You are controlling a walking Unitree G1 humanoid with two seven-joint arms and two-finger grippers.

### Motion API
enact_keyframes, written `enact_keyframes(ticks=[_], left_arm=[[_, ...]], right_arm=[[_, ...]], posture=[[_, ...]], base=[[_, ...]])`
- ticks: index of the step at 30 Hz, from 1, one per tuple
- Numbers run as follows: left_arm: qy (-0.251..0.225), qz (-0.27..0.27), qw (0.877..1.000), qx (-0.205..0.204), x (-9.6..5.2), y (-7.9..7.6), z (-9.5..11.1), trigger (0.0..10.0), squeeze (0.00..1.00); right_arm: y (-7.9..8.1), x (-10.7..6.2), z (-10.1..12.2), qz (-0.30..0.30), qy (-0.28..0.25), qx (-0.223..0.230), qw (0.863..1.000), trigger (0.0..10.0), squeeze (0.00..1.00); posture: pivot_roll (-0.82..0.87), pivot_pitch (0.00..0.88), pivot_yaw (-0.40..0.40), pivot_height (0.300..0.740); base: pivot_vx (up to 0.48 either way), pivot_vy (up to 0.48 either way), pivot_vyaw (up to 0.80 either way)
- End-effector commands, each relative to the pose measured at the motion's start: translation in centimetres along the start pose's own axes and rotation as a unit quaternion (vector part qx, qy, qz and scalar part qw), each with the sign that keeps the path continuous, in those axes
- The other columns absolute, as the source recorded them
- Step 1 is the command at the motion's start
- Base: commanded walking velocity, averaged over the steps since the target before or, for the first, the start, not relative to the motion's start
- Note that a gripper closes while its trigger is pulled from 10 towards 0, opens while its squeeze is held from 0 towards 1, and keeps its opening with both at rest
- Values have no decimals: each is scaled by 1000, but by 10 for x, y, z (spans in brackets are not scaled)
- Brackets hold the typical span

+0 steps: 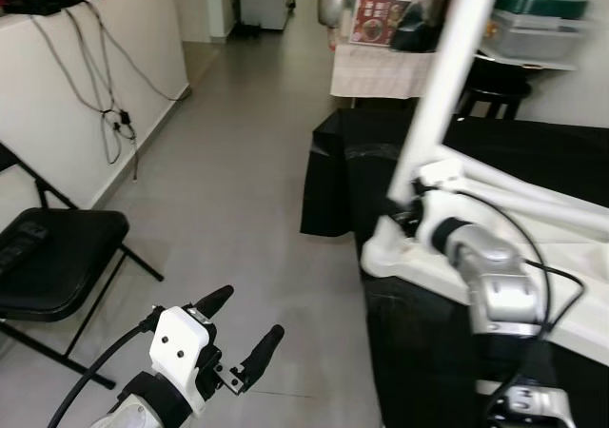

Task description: Building children table

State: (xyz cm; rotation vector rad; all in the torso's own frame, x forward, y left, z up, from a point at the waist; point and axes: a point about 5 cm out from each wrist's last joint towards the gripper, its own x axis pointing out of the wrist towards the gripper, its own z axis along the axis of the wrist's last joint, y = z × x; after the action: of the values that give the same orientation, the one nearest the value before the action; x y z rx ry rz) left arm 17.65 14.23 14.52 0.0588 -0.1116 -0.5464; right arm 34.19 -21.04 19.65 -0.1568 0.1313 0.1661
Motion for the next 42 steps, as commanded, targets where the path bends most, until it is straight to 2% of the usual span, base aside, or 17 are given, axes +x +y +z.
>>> enact_keyframes(ticks=[1, 4, 5, 6, 7, 10, 11, 13, 14, 26, 28, 29, 35, 36, 37, 38, 42], left_arm=[[1, 1, 1000, 3, -1, 0, -1, 10000, 0], [2, 0, 1000, 2, -1, 0, -1, 10000, 0], [2, -1, 1000, 2, -1, 0, 0, 10000, 0], [3, -1, 1000, 2, -1, 0, -1, 10000, 0], [3, -1, 1000, 2, -1, -1, 0, 10000, 0], [3, -1, 1000, 1, 0, -1, 0, 10000, 0], [3, -1, 1000, 1, 0, -1, 0, 10000, 0], [3, -1, 1000, 1, 0, -1, 0, 10000, 0], [3, -1, 1000, 1, -1, -1, -1, 10000, 0], [2, -5, 1000, -3, 0, -5, 0, 10000, 0], [2, -6, 1000, -4, -1, -5, 0, 10000, 0], [2, -7, 1000, -5, -1, -7, 1, 10000, 0], [2, -7, 1000, -7, -2, -10, 3, 10000, 0], [3, -7, 1000, -8, -4, -13, 4, 10000, 0], [3, -7, 1000, -8, -4, -13, 4, 10000, 0], [4, -8, 1000, -11, -5, -15, 5, 10000, 0], [5, -9, 1000, -15, -8, -20, 8, 10000, 0]], right_arm=[[-24, -8, -3, -100, 29, -57, 993, 0, 0], [-7, -7, -2, -94, 41, -53, 993, 0, 0], [6, -7, -7, -63, 59, -51, 995, 8824, 0], [15, -7, -10, -40, 72, -50, 995, 8824, 0], [25, -5, -14, 7, 89, -57, 994, 10000, 0], [33, -4, -17, 53, 105, -66, 991, 10000, 0], [35, -3, -16, 70, 105, -65, 990, 10000, 314], [35, -3, -16, 70, 105, -65, 990, 10000, 314], [35, 0, -13, 84, 97, -56, 990, 10000, 1000], [46, 27, 16, 196, 13, -53, 979, 10000, 1000], [53, 32, 14, 212, 10, -55, 976, 10000, 890], [66, 40, 12, 250, -1, -40, 967, 10000, 0], [90, 46, 11, 325, -26, -7, 945, 10000, 0], [103, 47, 12, 370, -40, 7, 928, 8275, 0], [103, 47, 12, 370, -40, 7, 928, 8275, 0], [114, 49, 15, 407, -54, 20, 912, 0, 0], [127, 53, 23, 438, -79, 44, 894, 0, 0]], posture=[[-66, 115, -105, 740], [-63, 115, -105, 740], [-64, 116, -104, 740], [-64, 116, -104, 740], [-62, 116, -106, 740], [-62, 116, -106, 740], [-61, 117, -105, 740], [-61, 117, -105, 740], [-60, 117, -107, 740], [-43, 116, -105, 740], [-39, 117, -105, 740], [-17, 129, -106, 740], [-10, 137, -105, 740], [8, 153, -107, 740], [8, 153, -107, 740], [19, 173, -108, 740], [24, 189, -114, 740]], base=[[0, 0, 0], [0, 0, 0], [0, 0, 0], [0, 0, 0], [0, 0, 0], [0, 0, 0], [0, 0, 0], [0, 0, 0], [0, 0, 0], [0, 0, 0], [0, 0, 0], [0, 0, 0], [0, 0, 0], [0, 0, 0], [0, 0, 0], [0, 0, 0], [0, 0, 0]])
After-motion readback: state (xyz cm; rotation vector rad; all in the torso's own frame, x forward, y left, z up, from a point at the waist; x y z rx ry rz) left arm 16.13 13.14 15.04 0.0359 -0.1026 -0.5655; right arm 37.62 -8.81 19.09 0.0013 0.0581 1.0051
